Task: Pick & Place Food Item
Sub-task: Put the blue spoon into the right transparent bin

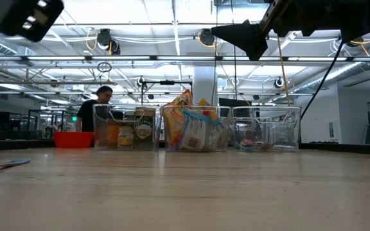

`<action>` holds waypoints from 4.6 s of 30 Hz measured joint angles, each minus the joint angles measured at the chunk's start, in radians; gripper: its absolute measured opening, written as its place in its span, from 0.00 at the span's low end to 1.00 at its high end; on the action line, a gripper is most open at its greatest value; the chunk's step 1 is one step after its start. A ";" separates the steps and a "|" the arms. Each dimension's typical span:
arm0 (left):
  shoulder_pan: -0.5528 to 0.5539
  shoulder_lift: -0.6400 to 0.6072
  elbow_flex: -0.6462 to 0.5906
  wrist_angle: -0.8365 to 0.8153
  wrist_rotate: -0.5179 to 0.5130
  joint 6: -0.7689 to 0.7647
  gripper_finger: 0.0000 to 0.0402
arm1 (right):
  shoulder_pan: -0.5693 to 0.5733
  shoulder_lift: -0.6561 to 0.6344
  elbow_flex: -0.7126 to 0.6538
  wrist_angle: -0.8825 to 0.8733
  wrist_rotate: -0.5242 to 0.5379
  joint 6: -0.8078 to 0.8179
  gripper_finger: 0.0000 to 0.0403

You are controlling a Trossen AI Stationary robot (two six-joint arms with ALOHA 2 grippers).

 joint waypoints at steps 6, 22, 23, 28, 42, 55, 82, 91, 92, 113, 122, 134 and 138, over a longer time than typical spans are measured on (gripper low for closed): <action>-0.032 0.170 0.000 0.098 -0.192 -0.016 0.78 | 0.000 0.000 0.000 0.003 0.000 0.000 0.93; -0.133 0.285 0.002 0.110 -0.427 -0.176 0.77 | 0.000 0.000 0.000 0.008 0.000 0.005 0.93; -0.135 0.285 0.002 0.110 -0.431 -0.179 0.77 | 0.000 0.000 0.000 0.008 0.000 0.005 0.93; -0.125 0.285 0.002 0.089 -0.408 -0.220 0.67 | 0.000 0.000 0.000 0.008 -0.001 0.005 0.93; -0.135 0.325 0.002 0.090 -0.331 -0.263 0.44 | 0.000 0.000 0.000 0.008 -0.002 0.004 0.93; -0.134 0.358 0.003 0.116 -0.396 -0.233 0.21 | 0.000 0.000 0.000 0.008 -0.002 0.005 0.93; 0.006 -0.106 0.021 0.332 -0.552 0.200 0.01 | 0.000 0.000 0.000 0.120 0.001 0.007 0.93; 0.182 -0.193 0.021 0.641 -0.438 0.339 0.01 | -0.002 0.000 0.000 0.194 0.002 0.001 0.93; 0.214 -0.193 0.021 0.657 -0.408 0.333 0.01 | -0.007 0.000 0.000 0.202 0.002 -0.032 0.93; 0.715 0.067 0.021 1.105 0.333 0.140 0.00 | -0.184 0.059 0.021 0.237 0.028 -0.281 0.92; 0.728 0.065 0.021 1.111 0.482 0.013 0.01 | -0.214 0.134 0.132 0.140 -0.076 -0.399 0.81; 0.720 0.064 0.021 1.089 0.507 -0.023 0.01 | -0.212 0.134 0.185 0.059 -0.182 -0.434 0.57; 0.720 0.064 0.021 1.084 0.507 -0.014 0.01 | -0.208 0.133 0.187 0.060 -0.183 -0.440 0.48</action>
